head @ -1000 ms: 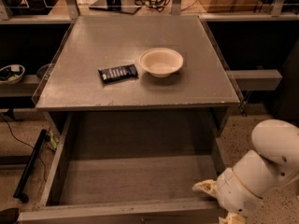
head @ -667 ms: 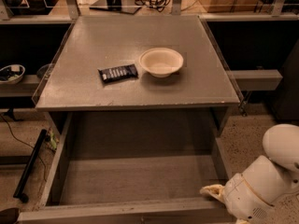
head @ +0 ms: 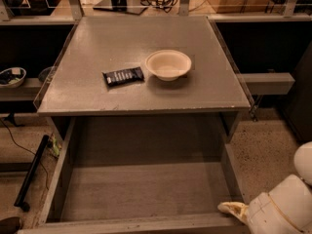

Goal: Open top drawer

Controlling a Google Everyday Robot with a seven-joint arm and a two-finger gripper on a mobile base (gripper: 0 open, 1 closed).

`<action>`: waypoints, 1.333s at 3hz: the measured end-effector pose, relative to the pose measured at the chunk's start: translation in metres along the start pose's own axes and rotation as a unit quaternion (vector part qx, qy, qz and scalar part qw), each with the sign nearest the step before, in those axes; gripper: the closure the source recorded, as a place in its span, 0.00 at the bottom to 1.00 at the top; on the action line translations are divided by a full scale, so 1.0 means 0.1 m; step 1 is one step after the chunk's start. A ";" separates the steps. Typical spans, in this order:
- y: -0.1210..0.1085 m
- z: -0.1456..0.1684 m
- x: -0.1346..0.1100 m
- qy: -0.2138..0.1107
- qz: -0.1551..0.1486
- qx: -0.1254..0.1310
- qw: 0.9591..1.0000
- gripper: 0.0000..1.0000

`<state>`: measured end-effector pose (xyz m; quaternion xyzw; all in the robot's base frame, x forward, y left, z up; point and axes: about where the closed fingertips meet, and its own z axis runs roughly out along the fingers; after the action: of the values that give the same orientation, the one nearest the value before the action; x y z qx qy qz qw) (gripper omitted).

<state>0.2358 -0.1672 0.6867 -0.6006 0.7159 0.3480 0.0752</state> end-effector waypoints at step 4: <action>0.14 -0.01 0.07 -0.012 0.003 -0.009 1.000 0.00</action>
Offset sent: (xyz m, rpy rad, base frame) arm -0.0234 -0.0083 -0.0026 0.0463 0.0266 -0.0107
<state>0.2216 -0.1733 0.6895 -0.5950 0.7135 0.3617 0.0774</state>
